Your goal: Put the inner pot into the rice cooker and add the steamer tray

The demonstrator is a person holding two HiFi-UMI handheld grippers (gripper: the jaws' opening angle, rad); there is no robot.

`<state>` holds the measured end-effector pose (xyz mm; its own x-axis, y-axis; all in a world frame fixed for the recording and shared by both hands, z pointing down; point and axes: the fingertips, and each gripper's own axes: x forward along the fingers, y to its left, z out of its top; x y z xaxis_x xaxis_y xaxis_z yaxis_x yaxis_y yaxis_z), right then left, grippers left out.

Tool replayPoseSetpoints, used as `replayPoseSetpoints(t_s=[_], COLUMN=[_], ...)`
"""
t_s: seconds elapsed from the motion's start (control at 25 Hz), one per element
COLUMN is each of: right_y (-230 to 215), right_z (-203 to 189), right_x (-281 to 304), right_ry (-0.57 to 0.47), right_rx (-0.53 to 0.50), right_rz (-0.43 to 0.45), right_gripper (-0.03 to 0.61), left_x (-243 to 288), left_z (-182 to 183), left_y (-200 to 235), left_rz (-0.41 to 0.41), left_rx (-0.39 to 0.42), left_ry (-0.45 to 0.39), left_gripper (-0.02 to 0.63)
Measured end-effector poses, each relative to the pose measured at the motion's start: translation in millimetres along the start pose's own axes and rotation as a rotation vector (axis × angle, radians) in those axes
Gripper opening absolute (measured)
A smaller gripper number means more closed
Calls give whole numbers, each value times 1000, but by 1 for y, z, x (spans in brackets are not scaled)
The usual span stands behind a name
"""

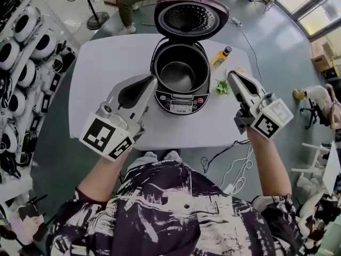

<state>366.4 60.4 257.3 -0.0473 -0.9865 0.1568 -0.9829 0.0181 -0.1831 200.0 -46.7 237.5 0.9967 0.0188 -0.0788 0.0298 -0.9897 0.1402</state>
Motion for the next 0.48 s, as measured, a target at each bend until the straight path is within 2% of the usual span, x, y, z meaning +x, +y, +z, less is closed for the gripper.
replayPoseSetpoints(t_s=[0.12,0.2,0.32,0.48], right_y=[29,34,29,33], right_z=[19,21,20,17], right_x=[-16,-22,-22,-12], right_ry=[-110,-151,-168,-162], right_rx=[-127,-174,-183,-165], right_rz=[-2,-30,-70,-52], right_gripper=[1,-2,-2,-2], left_x=[16,23,33,38], left_z=[-2,-4,-5,-2], left_y=[-9,-15,-24,-31], left_rz=[-8,-10,-9,-5], left_rx=[9,11,16,35], left_ry=[11,20,25,31], left_gripper=[5,5,5,5])
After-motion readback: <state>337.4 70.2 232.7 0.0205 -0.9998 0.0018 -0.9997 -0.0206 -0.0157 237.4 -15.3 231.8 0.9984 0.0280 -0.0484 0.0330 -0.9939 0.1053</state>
